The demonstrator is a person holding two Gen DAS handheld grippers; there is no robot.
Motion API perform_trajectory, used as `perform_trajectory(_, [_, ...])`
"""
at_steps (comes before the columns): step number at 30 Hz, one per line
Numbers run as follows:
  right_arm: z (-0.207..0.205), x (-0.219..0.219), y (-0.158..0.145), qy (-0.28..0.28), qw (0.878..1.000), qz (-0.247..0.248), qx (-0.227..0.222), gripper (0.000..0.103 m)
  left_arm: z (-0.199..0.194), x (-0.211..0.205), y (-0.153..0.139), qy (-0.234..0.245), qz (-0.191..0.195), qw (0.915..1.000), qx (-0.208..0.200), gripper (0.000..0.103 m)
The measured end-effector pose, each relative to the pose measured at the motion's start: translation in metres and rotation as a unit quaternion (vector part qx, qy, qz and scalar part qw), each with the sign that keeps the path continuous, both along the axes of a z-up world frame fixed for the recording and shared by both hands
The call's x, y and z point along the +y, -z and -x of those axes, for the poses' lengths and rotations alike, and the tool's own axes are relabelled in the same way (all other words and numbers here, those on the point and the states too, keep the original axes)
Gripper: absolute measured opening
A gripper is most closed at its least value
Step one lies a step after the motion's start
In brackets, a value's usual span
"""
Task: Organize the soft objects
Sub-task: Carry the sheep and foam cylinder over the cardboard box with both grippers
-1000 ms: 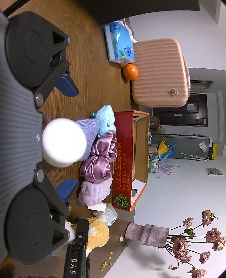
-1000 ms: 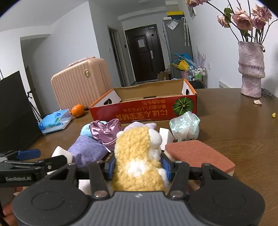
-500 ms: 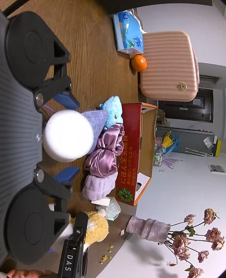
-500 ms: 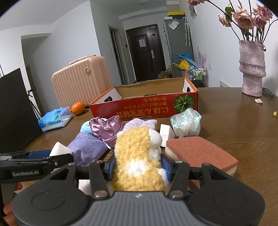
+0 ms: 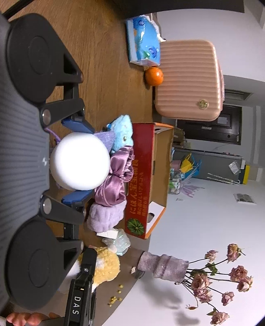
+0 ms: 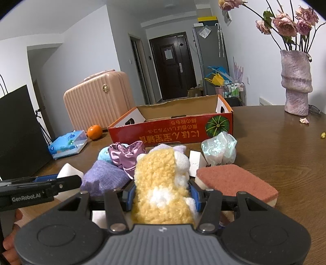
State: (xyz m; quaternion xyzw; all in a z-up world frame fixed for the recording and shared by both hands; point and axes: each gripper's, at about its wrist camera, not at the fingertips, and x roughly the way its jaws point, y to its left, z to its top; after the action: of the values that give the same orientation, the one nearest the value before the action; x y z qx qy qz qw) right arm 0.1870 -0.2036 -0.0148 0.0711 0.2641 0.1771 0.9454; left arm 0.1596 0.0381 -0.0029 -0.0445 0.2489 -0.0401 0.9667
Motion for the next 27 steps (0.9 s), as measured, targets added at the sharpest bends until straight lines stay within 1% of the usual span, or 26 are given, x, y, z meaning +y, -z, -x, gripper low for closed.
perform_trajectory(6, [0.001, 0.000, -0.010, -0.001, 1.000, 0.001, -0.011, 0.050, 0.008, -0.008, -0.009, 0.008, -0.016, 0.9997, -0.018, 0.059])
perform_trajectory(14, [-0.002, 0.001, -0.028, 0.003, 0.999, 0.015, -0.035, 0.050, 0.007, -0.013, -0.026, 0.007, -0.022, 0.9990, -0.039, 0.059])
perform_trajectory(19, [-0.006, -0.001, -0.040, 0.010, 0.998, 0.025, -0.052, 0.050, 0.003, -0.017, -0.037, 0.008, -0.026, 0.9980, -0.056, 0.059])
perform_trajectory(27, [-0.021, -0.004, -0.055, 0.020, 0.997, 0.033, -0.071, 0.050, -0.010, -0.021, -0.052, 0.001, -0.029, 0.9971, -0.070, 0.059])
